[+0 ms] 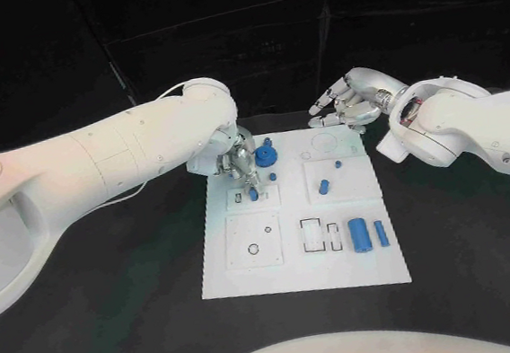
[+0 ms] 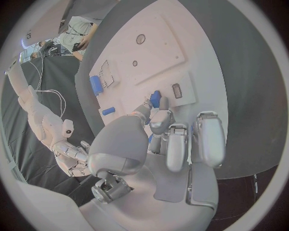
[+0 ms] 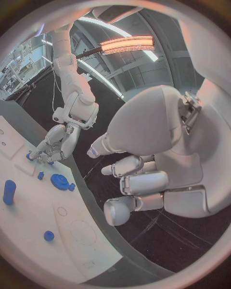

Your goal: Assemble the parts on the task board

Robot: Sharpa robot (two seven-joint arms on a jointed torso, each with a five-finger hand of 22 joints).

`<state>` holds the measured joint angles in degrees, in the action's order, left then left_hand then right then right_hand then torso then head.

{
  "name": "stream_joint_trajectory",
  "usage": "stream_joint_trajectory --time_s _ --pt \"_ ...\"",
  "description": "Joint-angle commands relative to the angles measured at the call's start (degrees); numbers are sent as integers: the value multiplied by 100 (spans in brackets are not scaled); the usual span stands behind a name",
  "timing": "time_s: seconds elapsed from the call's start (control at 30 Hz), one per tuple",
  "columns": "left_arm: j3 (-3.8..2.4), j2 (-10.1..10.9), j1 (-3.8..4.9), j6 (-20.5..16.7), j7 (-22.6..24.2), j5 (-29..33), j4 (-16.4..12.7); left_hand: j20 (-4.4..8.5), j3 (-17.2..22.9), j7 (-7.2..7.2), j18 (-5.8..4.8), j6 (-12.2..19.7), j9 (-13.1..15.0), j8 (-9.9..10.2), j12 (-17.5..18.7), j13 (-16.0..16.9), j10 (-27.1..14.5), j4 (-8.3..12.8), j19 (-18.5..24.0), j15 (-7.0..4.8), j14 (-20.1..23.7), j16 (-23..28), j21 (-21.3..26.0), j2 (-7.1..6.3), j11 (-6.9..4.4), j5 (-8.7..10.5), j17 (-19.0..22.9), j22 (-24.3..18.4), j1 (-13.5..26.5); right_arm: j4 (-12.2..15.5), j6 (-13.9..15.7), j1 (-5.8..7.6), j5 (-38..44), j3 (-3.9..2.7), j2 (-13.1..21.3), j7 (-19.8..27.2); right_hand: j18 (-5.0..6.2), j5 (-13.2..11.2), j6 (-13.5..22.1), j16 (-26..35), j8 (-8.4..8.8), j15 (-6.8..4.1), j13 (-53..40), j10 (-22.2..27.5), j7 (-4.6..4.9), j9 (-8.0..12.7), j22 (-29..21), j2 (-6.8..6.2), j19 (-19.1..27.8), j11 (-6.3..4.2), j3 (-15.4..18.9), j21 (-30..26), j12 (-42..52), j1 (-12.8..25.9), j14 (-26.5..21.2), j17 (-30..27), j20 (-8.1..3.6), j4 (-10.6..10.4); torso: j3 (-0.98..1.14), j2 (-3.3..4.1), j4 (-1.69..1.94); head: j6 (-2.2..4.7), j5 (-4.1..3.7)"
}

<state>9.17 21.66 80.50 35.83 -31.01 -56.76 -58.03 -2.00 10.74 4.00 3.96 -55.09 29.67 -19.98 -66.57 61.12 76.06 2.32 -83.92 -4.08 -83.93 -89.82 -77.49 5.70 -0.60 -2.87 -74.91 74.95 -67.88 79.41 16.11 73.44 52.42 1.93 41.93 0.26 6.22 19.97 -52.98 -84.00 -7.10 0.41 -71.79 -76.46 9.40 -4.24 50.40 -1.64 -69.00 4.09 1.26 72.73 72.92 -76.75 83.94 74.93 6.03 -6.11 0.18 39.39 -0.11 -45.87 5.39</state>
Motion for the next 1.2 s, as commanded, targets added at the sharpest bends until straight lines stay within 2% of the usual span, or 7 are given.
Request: stream_joint_trajectory --time_s 0.03,0.43,0.53,0.7,0.87,1.1,1.2 --pt "1 16 5 -17 -61 314 -12 33 186 -6 -64 -35 -8 35 14 -5 -24 120 -197 -27 -607 -18 -34 -40 3 -35 -1509 38 -47 2 19 9 10 -3 -6 38 111 18 19 30 -30 -52 -6 22 -18 7 -5 39 29 12 10 -26 6 -8 354 387 10 -11 2 -2 5 -6 5" --pt "1 192 5 -367 -32 877 -146 20 829 1 -61 -82 14 91 37 -27 -23 393 -186 -21 -607 -18 -28 -120 3 -52 -1509 49 153 -26 21 9 10 -3 -16 50 111 22 16 30 -35 -53 -13 14 -19 6 -6 44 29 12 14 -27 14 -4 354 388 10 -19 -4 0 9 -9 13" --pt "-1 299 6 -595 -9 1122 -228 29 1066 -10 -59 -107 50 68 43 -32 -19 503 -185 -29 -607 -18 -27 -168 -2 -275 -1509 54 191 -40 20 9 10 -3 -18 53 111 22 16 30 -35 -53 -13 14 -19 6 -6 44 29 12 14 -27 14 -4 354 388 10 -19 -5 -5 9 -13 16" --pt "-4 456 9 -853 20 1388 -379 37 1451 -14 -53 -100 133 16 61 -52 -10 678 -177 -36 -607 -18 -3 -218 -8 -363 -1509 36 238 -64 19 9 10 -3 -22 57 111 22 16 30 -35 -53 -13 14 -19 6 -6 44 29 12 14 -27 14 -4 354 388 10 -19 -4 -7 20 -4 25" --pt "-4 665 9 -1347 86 1613 -640 36 1867 -5 -53 -72 277 -98 63 -58 25 869 -179 -33 -607 -18 4 -267 -6 -396 -1509 39 271 -74 19 9 10 -3 -14 60 111 23 16 30 -36 -53 -9 17 -19 6 -7 45 29 12 16 -28 10 -3 355 388 9 -21 4 -8 10 14 44" --pt "-1 1057 -31 -2251 232 1743 -1154 35 2225 -11 -51 -31 463 -267 107 -125 46 948 -181 -35 -607 -18 14 -370 -13 -561 -1509 38 403 -60 30 9 10 -3 25 59 111 24 16 30 -37 -53 -9 17 -18 6 -6 46 28 12 19 -28 11 0 355 389 9 -25 5 -11 9 24 35" --pt "2 1301 -97 -2964 378 1761 -1462 39 2325 -19 -49 -12 528 -330 123 -151 53 952 -180 -40 -607 -18 25 -415 -20 -602 -1509 31 450 -49 38 9 10 -3 52 53 111 24 16 30 -37 -53 -9 17 -18 6 -6 46 28 12 19 -28 11 0 355 389 9 -25 18 -14 12 25 48"
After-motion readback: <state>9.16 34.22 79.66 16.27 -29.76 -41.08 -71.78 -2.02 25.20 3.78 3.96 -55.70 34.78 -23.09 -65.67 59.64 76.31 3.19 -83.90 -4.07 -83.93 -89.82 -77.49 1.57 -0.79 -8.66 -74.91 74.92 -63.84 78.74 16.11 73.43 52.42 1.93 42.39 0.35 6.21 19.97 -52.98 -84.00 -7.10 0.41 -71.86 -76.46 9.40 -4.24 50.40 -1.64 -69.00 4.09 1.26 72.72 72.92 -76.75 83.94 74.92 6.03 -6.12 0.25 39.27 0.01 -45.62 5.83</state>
